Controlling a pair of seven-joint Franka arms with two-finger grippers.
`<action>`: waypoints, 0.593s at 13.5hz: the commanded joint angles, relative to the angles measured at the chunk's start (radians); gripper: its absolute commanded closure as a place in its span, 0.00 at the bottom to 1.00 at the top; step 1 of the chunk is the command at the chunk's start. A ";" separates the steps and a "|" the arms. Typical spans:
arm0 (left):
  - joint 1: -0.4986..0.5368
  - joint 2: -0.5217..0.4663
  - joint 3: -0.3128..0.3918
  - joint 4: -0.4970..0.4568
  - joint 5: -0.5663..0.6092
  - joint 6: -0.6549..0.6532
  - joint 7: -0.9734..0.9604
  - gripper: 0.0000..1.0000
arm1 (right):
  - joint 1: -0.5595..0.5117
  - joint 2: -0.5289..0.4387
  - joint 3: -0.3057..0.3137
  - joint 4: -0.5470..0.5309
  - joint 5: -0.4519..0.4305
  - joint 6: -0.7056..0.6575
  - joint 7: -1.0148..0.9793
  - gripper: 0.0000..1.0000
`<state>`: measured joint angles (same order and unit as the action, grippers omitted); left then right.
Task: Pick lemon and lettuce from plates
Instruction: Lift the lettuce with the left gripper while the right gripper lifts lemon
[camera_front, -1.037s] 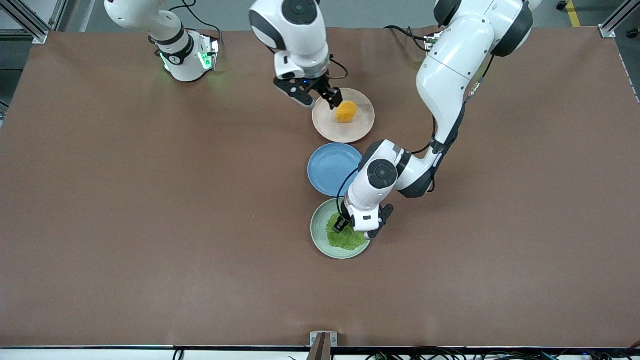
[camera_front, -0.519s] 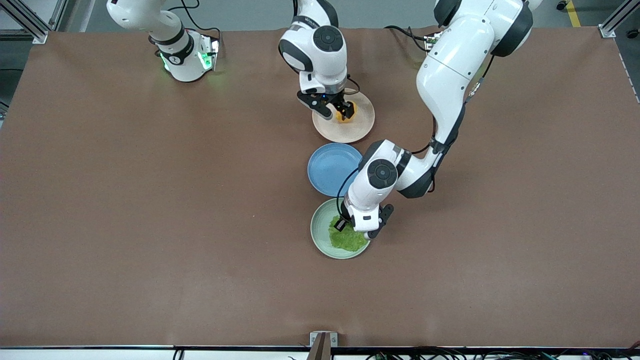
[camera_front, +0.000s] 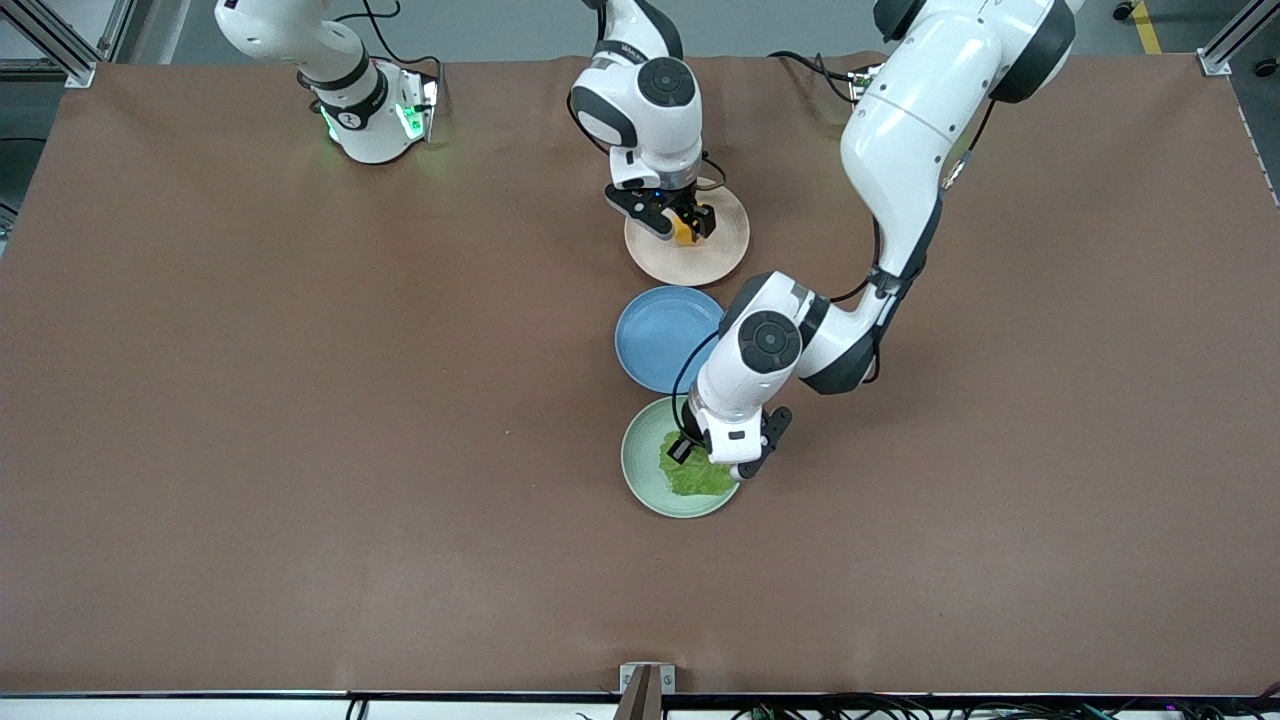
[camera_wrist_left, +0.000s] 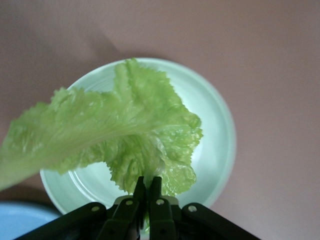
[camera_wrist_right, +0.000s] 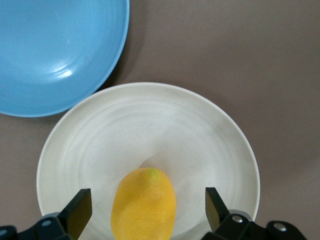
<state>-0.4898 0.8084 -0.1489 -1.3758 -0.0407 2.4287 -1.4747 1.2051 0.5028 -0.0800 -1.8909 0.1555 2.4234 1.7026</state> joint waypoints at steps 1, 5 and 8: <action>0.029 -0.145 0.002 -0.025 -0.039 -0.088 0.025 1.00 | 0.021 0.065 -0.017 0.067 -0.025 0.002 0.063 0.00; 0.106 -0.282 0.003 -0.029 -0.137 -0.297 0.219 1.00 | 0.040 0.102 -0.017 0.092 -0.051 0.005 0.126 0.00; 0.175 -0.383 0.006 -0.102 -0.130 -0.482 0.423 1.00 | 0.054 0.112 -0.017 0.092 -0.056 0.005 0.132 0.00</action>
<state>-0.3487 0.5046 -0.1422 -1.3833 -0.1545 2.0104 -1.1721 1.2351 0.6028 -0.0820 -1.8106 0.1225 2.4265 1.7994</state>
